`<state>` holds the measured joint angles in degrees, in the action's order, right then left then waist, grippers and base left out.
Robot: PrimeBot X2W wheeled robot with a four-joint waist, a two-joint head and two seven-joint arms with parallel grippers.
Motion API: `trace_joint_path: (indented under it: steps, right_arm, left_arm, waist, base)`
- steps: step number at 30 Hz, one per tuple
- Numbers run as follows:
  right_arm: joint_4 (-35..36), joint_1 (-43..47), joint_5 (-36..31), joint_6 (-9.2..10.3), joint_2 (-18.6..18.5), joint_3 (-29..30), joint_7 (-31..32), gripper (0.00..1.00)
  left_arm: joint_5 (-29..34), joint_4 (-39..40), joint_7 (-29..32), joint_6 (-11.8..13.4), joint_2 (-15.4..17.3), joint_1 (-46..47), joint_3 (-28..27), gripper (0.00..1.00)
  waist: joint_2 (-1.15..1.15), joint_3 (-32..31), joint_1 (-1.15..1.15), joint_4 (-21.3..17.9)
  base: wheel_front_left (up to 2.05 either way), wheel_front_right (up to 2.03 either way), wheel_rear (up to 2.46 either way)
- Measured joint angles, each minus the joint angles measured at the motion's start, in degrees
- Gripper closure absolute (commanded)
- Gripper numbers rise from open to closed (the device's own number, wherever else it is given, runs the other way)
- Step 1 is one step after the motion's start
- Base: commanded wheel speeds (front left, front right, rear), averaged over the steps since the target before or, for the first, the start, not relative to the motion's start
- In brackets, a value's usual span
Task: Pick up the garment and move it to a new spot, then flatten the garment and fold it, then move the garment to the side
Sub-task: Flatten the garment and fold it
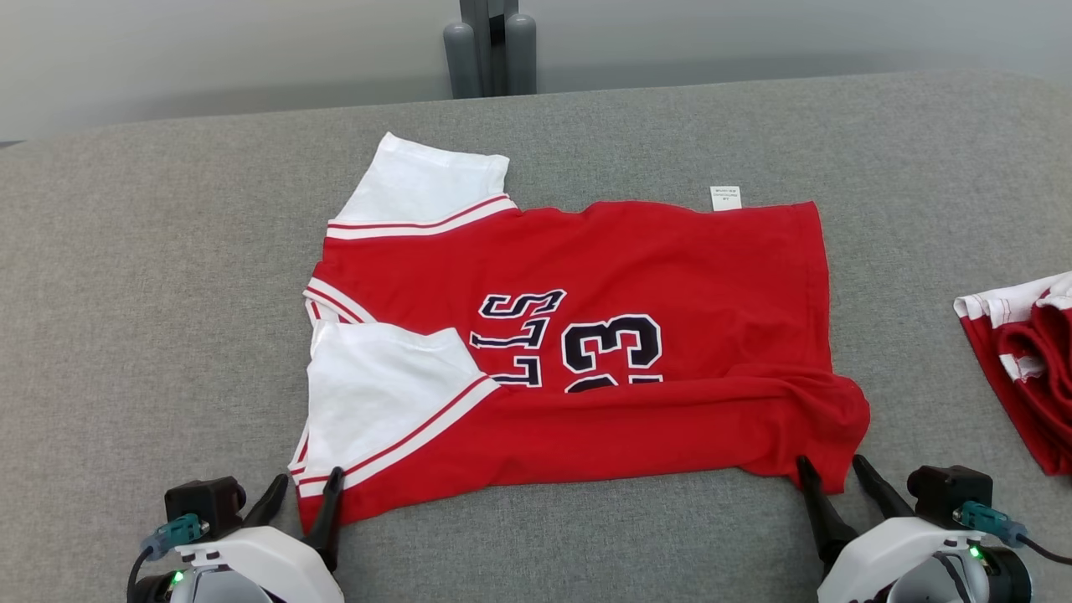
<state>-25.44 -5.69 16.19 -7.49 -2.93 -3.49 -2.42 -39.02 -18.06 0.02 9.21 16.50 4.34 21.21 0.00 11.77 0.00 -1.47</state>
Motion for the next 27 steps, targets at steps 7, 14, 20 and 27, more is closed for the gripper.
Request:
trace_joint_path:
  steps: [7, 14, 20, 27]
  right_arm:
    - [-3.38, -2.01, 2.40, 0.00, -0.29, -1.38, 0.31, 1.00]
    - [-1.19, -1.81, 4.05, 0.00, -0.02, -1.08, 1.08, 1.00]
    - [7.06, 2.80, 3.82, -0.01, -1.45, 1.31, 6.14, 1.00]
    - [17.26, 10.57, 2.93, -0.01, -1.20, 4.93, 13.62, 1.00]
  left_arm:
    - [-2.20, 0.55, 2.93, 0.34, -0.88, 0.29, -0.02, 1.00]
    - [-3.03, 4.04, 4.03, 0.42, 0.79, -0.80, -0.80, 1.00]
    - [-4.15, 10.33, 6.08, 0.98, 3.36, -3.78, -1.88, 1.00]
    - [-4.63, 18.34, 9.59, 3.15, 5.73, -8.98, -1.65, 1.00]
  waist:
    - [0.00, 0.13, 0.00, 0.19]
    - [0.00, -0.43, 0.00, 0.38]
    - [0.00, -1.30, 0.00, 0.70]
    - [0.00, -1.53, 0.00, 0.77]
  base:
    - [0.00, 0.00, 0.00]
    - [0.00, 0.00, 0.00]
    - [0.00, 0.00, 0.00]
    - [0.00, 0.00, 0.00]
